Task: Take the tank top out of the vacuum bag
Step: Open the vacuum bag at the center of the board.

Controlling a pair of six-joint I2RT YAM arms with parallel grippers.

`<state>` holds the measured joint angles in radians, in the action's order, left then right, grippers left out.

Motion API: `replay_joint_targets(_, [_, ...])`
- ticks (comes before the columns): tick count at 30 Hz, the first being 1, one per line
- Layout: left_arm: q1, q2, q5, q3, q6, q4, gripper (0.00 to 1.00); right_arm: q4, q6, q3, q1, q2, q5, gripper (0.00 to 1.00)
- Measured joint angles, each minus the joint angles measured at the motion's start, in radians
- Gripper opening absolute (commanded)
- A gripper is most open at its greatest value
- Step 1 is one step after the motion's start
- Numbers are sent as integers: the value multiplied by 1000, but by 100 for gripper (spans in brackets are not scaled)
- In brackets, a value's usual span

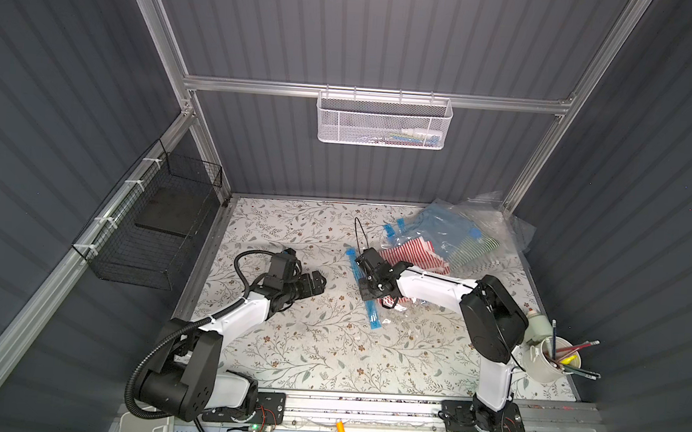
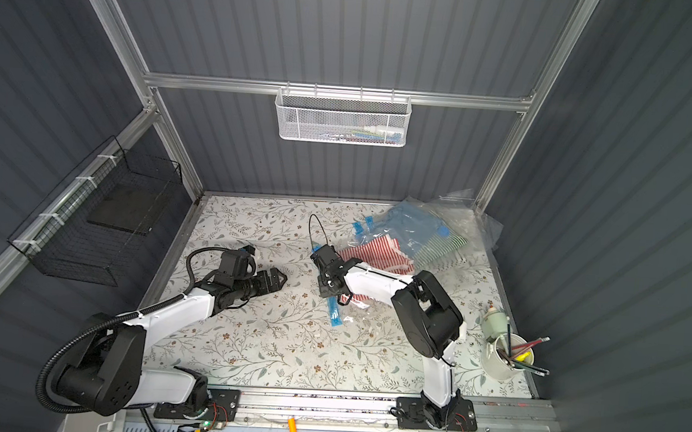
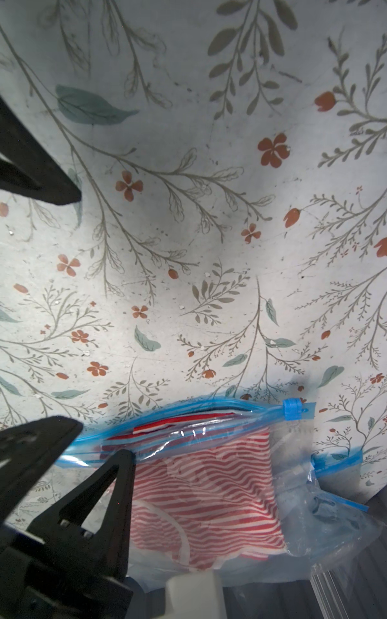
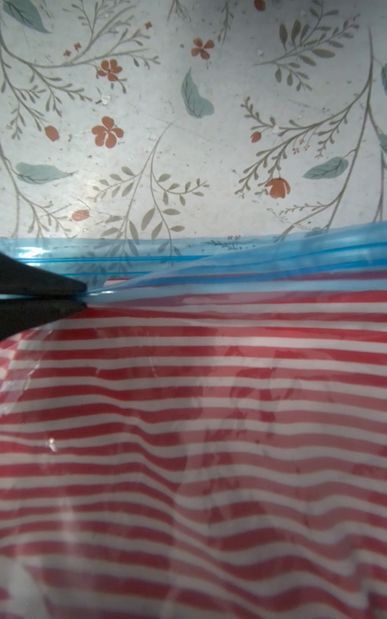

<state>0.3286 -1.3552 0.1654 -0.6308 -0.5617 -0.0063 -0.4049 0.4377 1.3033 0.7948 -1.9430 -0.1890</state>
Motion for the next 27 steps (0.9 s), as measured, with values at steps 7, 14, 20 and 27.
replay_joint_targets(7, [0, -1, 5, 0, 0, 2, 100, 0, 0, 0, 0, 5, -2, 0])
replay_joint_targets(14, [3, -6, 99, 25, -64, 132, 93, 2, 5, -27, 0, 106, 10, 0])
replay_joint_targets(20, [41, -93, 191, 26, -134, 279, 92, 36, 10, -29, 0, 171, 34, 0])
replay_joint_targets(27, [107, -168, 247, -3, -188, 396, 65, 65, 19, -59, 0, 173, 66, 0])
